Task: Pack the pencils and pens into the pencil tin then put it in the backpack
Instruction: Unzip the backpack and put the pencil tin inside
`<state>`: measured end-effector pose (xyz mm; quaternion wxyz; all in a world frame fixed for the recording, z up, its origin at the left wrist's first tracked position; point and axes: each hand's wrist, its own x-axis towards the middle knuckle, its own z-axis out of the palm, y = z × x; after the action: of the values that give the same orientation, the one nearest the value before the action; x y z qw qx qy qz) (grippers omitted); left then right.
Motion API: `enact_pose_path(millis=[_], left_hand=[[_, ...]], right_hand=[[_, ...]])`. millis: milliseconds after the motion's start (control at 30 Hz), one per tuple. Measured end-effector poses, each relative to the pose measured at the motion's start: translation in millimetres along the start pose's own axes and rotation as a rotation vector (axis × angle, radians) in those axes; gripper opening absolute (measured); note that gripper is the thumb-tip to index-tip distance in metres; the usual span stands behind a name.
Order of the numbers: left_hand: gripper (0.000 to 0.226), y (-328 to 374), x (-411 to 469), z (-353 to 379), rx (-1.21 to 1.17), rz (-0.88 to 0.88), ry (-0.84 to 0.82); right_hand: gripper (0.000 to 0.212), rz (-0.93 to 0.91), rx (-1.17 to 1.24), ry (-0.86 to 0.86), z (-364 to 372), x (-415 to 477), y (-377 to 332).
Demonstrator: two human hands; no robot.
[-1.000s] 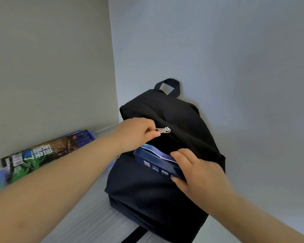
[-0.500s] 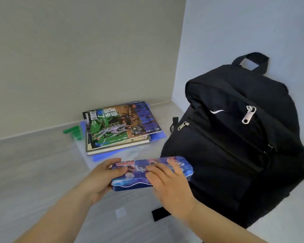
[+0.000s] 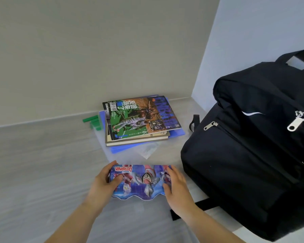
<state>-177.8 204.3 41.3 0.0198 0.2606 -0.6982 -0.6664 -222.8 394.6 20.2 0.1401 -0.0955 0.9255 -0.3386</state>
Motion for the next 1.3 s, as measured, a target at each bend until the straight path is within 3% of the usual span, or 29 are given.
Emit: enact_pose_path(millis=[233,400,433,533,633,733,833,933,1033,1200,1300], left_hand=[[0.048,-16.3,7.1,11.4,0.174,-0.025,0.052],[0.042,-9.7,17.7,3.8,0.5,-0.045,0.067],[0.039,-2.0,20.4,4.2,0.55,-0.031,0.066],[0.028,35.6,19.9,27.5,0.55,0.081,0.015],[0.02,82.2,9.6,86.1,0.506,0.31,-0.195],[0.022,129.9,-11.5,156.9,0.498,0.512,-0.397],[0.035,170.4,-31.4,217.8,0.509,0.584,-0.58],[0.025,196.8,-46.6,261.2,0.515,0.614,-0.705],[0.039,203.7,-50.1,284.6,0.449,0.574,-0.673],[0.027,203.5,-44.2,291.7,0.418,0.521,-0.671],[0.029,205.4,-43.5,284.9,0.526,0.598,-0.677]], right_hand=[[0.052,-0.012,-0.1,-0.056,3.9,-2.2,-1.0],[0.048,-0.102,-0.083,-0.049,-38.1,-9.7,2.4],[0.041,-0.179,-0.104,0.041,-57.8,-12.9,3.3],[0.027,-0.443,-0.203,0.608,-124.4,-21.6,11.6],[0.027,-0.384,-0.307,0.975,-186.5,-27.9,22.7],[0.03,-0.245,-0.358,1.145,-229.3,-33.7,31.3],[0.035,-0.161,-0.318,1.092,-247.6,-36.6,38.4],[0.035,-0.168,-0.212,0.943,-259.5,-41.9,44.8],[0.045,-0.225,-0.24,0.858,-266.0,-45.9,52.4],[0.032,-0.226,-0.511,0.836,-274.0,-38.1,59.8],[0.03,-0.243,-0.609,0.899,-277.1,-35.7,58.8]])
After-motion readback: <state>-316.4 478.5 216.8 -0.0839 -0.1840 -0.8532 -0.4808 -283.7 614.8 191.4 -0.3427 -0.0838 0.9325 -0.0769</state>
